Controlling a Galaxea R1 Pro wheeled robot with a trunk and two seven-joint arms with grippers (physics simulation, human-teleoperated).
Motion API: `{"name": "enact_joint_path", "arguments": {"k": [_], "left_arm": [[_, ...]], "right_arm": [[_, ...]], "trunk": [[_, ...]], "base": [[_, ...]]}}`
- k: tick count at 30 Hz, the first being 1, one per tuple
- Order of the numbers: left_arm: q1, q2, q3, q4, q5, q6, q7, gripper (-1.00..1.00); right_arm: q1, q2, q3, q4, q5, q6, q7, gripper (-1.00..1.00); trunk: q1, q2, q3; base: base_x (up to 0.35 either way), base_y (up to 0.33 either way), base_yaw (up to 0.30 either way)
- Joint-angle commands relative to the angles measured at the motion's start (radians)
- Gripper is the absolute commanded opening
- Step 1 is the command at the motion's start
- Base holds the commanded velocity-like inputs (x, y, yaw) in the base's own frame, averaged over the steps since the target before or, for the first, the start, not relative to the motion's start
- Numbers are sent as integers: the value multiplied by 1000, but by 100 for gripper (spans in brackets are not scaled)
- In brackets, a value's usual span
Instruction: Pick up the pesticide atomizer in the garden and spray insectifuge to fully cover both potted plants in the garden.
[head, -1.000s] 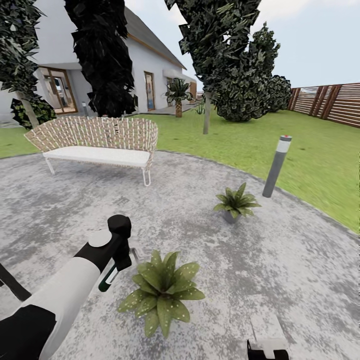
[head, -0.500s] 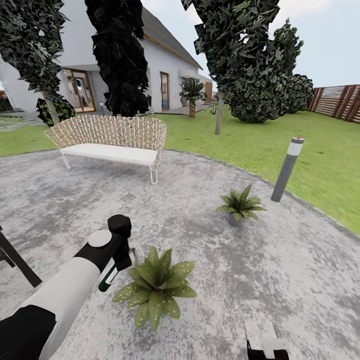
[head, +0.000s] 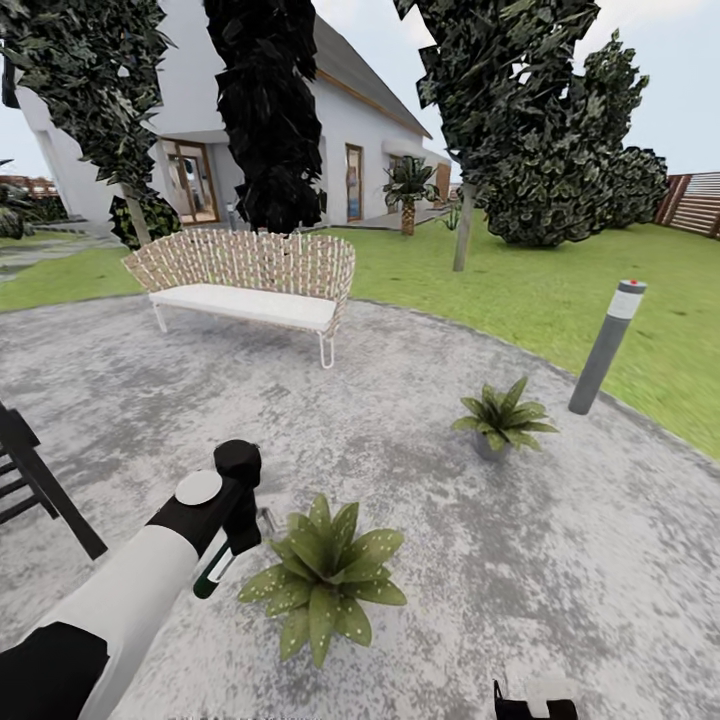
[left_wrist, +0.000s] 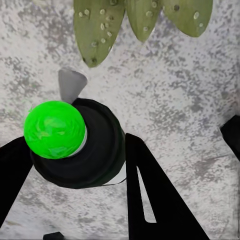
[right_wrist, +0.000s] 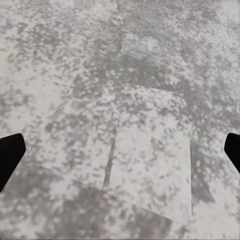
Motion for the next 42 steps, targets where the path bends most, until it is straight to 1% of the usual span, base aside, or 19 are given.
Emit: {"name": "enact_joint_path", "arguments": {"k": [1,7,13,18,29,36,42], "left_arm": [[-1,0,-4,-1,-7,10,-9,-100],[-1,-4,-2,-1,-7,10,-9,-100],[-1,-4,-2,-2,-7,10,-9,-100],[-1,-4,-1,-2,-7,10,-9,-100],[-1,-4,1,-2,-7,11,-9,-100],[-1,2,1,-2,-7,11,-9,-100],[1,6,-1,-1,-7,11,-9,-100]], "right_arm": [[-1,0,-8,1,11,-3,-3,100],[-1,0,-8,0,10,-3,-3,100],[-1,-1,-9,0,10,-3,-3,100],[-1,0,-8,1,10,-3,-3,100],[-1,0,-7,1,11,-3,-3,100],[-1,0,-8,0,11,-3,-3,100],[-1,0,-7,1,11,-3,-3,100]], "trunk": [[0,0,-1],[0,0,-1],[0,0,-1],[0,0,-1],[0,0,-1],[0,0,-1],[0,0,-1]], "base": [[0,0,277],[114,-124,247],[114,-243,24],[-69,-270,51],[-138,-252,264],[104,-258,278],[146,-40,278]]}}
